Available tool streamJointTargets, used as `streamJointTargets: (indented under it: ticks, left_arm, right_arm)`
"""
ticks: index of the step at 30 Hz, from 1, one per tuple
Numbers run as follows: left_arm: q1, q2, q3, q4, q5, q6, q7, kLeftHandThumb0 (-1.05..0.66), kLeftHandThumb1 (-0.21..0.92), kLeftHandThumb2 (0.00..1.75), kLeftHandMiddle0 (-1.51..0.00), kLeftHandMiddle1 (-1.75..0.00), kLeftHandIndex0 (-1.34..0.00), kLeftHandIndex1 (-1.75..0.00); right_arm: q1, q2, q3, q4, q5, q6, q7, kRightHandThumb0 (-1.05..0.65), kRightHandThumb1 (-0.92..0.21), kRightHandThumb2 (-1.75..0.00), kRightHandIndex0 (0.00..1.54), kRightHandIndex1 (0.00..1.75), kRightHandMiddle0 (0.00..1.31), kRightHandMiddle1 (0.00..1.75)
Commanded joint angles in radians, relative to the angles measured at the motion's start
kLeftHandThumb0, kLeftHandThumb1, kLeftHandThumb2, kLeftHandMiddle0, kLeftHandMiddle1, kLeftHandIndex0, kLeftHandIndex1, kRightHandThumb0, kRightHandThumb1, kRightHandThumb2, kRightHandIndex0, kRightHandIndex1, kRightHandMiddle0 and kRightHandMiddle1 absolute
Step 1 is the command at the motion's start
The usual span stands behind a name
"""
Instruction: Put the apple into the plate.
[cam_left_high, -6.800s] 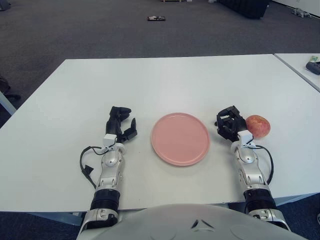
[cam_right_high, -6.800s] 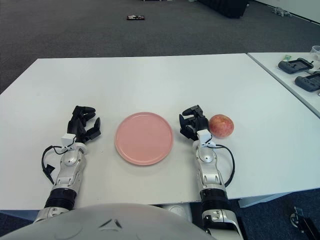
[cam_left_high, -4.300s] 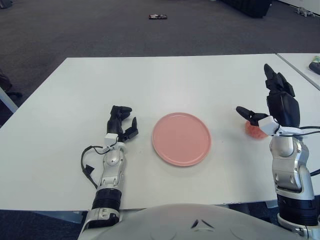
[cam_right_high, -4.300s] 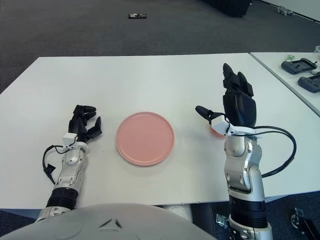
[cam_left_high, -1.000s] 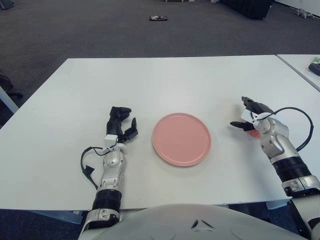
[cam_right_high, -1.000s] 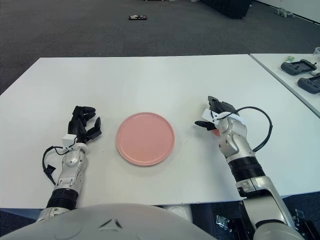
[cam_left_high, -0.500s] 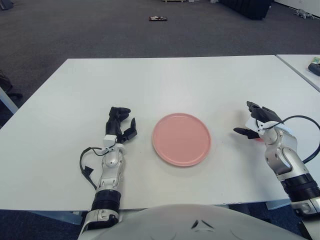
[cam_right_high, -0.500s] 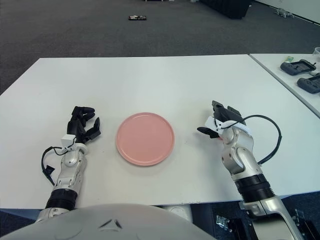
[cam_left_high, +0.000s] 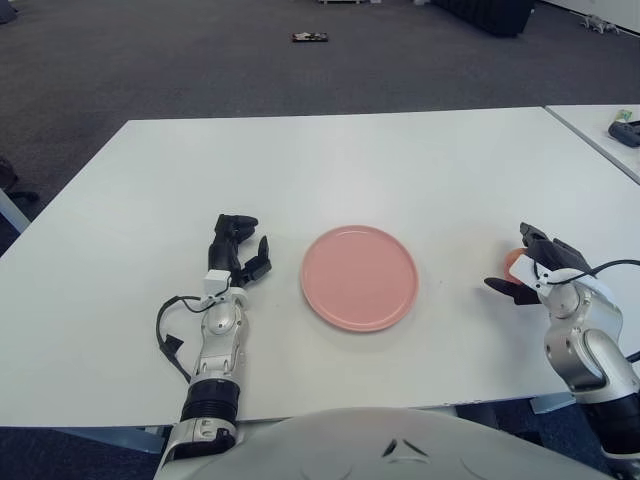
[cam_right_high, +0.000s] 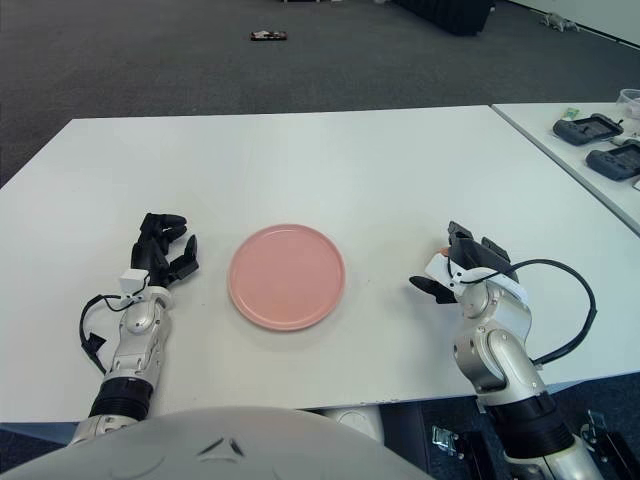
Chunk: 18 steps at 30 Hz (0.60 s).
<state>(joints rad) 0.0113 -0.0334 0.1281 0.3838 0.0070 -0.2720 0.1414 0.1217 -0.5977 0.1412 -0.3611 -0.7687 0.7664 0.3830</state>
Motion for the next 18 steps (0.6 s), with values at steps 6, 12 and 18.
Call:
streamJointTargets:
  ticks: [6, 12, 18]
  left_arm:
    - [0.016, 0.001, -0.002, 0.007, 0.009, 0.046, 0.014, -0.01, 0.55, 0.91, -0.63, -1.32, -0.33, -1.75]
    - [0.019, 0.002, -0.003, -0.002, 0.011, 0.047, 0.01, -0.01, 0.55, 0.9, -0.64, -1.3, -0.32, -1.75]
    - [0.023, 0.004, -0.002, -0.008, 0.007, 0.047, 0.006, 0.0, 0.56, 0.89, -0.64, -1.29, -0.33, -1.75]
  right_arm:
    - [0.023, 0.051, 0.016, -0.107, -0.025, 0.082, 0.029, -0.94, -0.51, -0.75, 0.0, 0.0, 0.0, 0.0]
    - [0.035, 0.066, 0.009, -0.143, -0.03, 0.105, 0.033, -0.86, -0.42, -0.84, 0.0, 0.0, 0.0, 0.0]
    - [0.043, 0.064, 0.011, -0.158, -0.044, 0.119, 0.038, -0.82, -0.37, -0.9, 0.0, 0.0, 0.0, 0.0]
